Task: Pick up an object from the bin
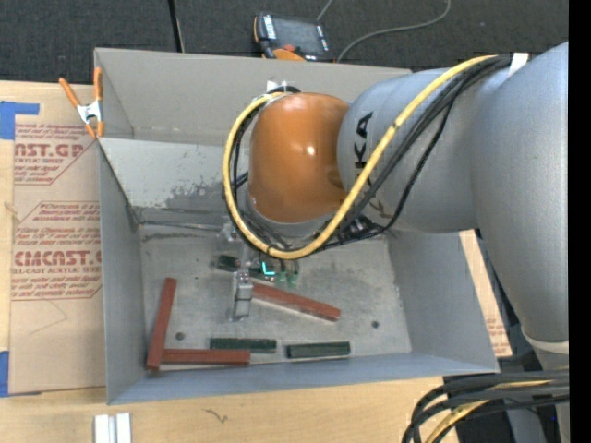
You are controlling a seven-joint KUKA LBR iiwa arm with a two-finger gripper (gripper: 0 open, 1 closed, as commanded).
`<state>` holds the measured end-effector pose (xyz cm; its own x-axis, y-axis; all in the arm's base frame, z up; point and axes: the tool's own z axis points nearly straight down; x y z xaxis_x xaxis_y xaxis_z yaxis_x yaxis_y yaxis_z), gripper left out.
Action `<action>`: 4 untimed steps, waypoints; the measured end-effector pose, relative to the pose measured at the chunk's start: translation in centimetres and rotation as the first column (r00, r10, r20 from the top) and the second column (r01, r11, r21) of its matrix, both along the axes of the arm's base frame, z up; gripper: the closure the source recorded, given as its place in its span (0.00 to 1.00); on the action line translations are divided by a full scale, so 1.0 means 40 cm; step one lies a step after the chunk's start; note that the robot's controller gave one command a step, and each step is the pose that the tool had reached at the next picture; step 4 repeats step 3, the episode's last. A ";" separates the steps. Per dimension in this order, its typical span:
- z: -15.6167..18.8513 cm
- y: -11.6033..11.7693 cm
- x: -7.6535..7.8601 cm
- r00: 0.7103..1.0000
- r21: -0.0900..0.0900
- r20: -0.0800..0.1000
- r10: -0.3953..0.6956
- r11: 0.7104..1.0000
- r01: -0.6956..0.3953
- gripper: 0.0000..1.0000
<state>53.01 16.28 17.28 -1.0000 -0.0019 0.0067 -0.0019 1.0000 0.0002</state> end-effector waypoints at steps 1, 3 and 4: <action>-0.258 -0.180 0.024 0.924 0.001 0.008 -0.382 0.924 0.382 0.00; 0.087 -0.125 0.043 0.937 0.005 0.014 -0.349 0.937 0.349 1.00; 0.087 -0.125 0.043 0.937 0.005 0.014 -0.349 0.937 0.349 1.00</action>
Offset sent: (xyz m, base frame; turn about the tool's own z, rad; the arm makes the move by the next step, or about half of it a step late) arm 0.0093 -0.0723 -0.1028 0.3917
